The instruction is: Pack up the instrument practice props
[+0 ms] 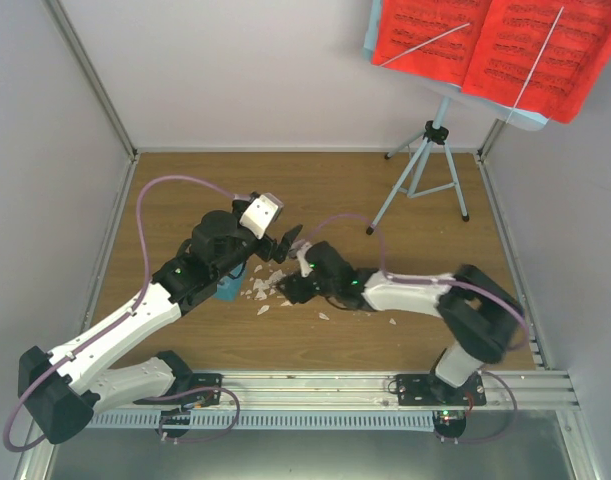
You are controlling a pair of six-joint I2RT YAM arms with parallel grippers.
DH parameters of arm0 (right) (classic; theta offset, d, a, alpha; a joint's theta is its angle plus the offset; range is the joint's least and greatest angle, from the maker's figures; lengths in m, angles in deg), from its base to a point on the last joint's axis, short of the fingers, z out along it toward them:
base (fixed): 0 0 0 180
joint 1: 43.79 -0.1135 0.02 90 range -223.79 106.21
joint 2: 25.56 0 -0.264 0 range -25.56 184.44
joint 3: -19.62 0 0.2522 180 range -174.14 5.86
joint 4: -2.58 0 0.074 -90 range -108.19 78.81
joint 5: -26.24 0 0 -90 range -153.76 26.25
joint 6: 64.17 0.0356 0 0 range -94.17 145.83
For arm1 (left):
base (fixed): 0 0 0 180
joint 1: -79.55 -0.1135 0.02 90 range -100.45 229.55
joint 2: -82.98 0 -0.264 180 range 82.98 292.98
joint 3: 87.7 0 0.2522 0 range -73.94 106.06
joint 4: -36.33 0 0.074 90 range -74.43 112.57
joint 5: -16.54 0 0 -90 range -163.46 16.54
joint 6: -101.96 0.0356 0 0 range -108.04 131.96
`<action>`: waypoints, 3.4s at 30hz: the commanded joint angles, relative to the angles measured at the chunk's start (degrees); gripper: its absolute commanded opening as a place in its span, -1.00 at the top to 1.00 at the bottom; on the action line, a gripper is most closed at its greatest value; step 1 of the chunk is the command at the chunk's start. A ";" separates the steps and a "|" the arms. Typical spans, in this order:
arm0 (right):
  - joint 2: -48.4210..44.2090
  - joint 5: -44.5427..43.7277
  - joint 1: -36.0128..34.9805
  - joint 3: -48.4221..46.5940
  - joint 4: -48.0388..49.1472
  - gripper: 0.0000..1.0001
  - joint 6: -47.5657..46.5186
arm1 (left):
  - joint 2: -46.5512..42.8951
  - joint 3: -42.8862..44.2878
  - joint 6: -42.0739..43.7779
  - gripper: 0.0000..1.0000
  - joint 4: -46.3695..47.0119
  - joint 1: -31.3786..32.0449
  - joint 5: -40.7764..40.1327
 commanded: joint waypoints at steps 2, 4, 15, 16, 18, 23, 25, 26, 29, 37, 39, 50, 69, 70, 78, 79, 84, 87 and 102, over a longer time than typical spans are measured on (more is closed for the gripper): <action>-20.12 -6.85 6.28 7.02 -9.71 -0.46 -0.42 | 0.99 5.66 -5.13 -0.98 0.51 -1.59 8.89; -27.29 -5.79 11.50 8.79 -12.18 -0.50 -0.81 | 2.98 9.43 -7.33 -0.98 -1.65 -3.21 13.16; -37.72 16.81 50.40 7.60 -10.46 -0.60 -3.97 | 2.60 16.74 -8.34 -0.98 -5.02 -10.38 17.36; -36.90 19.24 54.46 6.92 -9.14 -0.60 -3.47 | 1.82 16.22 -7.34 -0.98 -4.88 -10.49 15.80; -34.76 24.75 60.60 5.30 -6.11 -0.58 -1.53 | 0.23 14.88 -6.46 -0.98 -4.58 -10.50 12.89; -27.35 29.90 68.39 -2.29 0.94 -0.55 0.55 | -2.44 10.79 -4.52 -0.98 -3.29 -10.67 10.32; -23.63 29.97 68.94 -6.54 2.46 -0.52 -0.55 | -2.49 10.46 -4.33 -0.98 -3.45 -10.67 10.02; -22.46 29.85 69.11 -8.26 3.76 -0.51 -0.81 | -2.47 10.43 -4.35 -0.98 -3.45 -10.74 9.93; -18.93 29.55 69.73 -11.96 9.54 -0.48 -1.23 | -2.63 10.18 -4.24 -0.98 -3.39 -10.89 9.94; -6.86 35.92 70.20 -19.81 21.70 -0.33 -3.20 | -2.48 9.47 -4.07 -0.98 -3.07 -11.54 9.67; -3.03 39.48 70.15 -22.81 22.09 -0.30 -3.06 | -2.38 9.31 -4.08 -0.98 -2.90 -11.77 9.74; 5.47 42.78 70.07 -30.55 24.11 -0.26 -2.52 | -0.54 9.15 -4.40 -0.98 -2.79 -13.59 10.61; 13.94 43.90 67.24 -40.88 25.83 0.04 -5.45 | 1.56 8.85 -5.88 -0.98 -2.19 -17.17 13.68; 14.38 44.33 66.96 -41.76 25.74 0.12 -5.76 | 1.64 8.85 -5.89 -0.98 -2.26 -17.33 13.76; 15.49 46.18 65.55 -43.50 28.97 0.74 -3.62 | 1.66 8.59 -5.93 -0.98 -1.93 -18.84 13.94; 15.11 46.39 65.55 -42.78 30.29 0.83 -2.79 | 1.72 8.59 -5.91 -0.98 -1.91 -19.00 13.88; 10.96 47.49 64.99 -38.87 33.95 0.99 -2.46 | 2.23 8.45 -5.91 -0.98 -1.88 -19.33 14.11; 7.78 48.71 64.03 -37.34 33.48 0.99 -3.74 | 2.44 8.32 -5.92 -0.98 -1.68 -19.46 14.37; -14.31 38.58 45.35 -17.48 32.35 0.99 -9.34 | 2.75 6.46 -5.42 -0.98 0.74 -19.60 16.66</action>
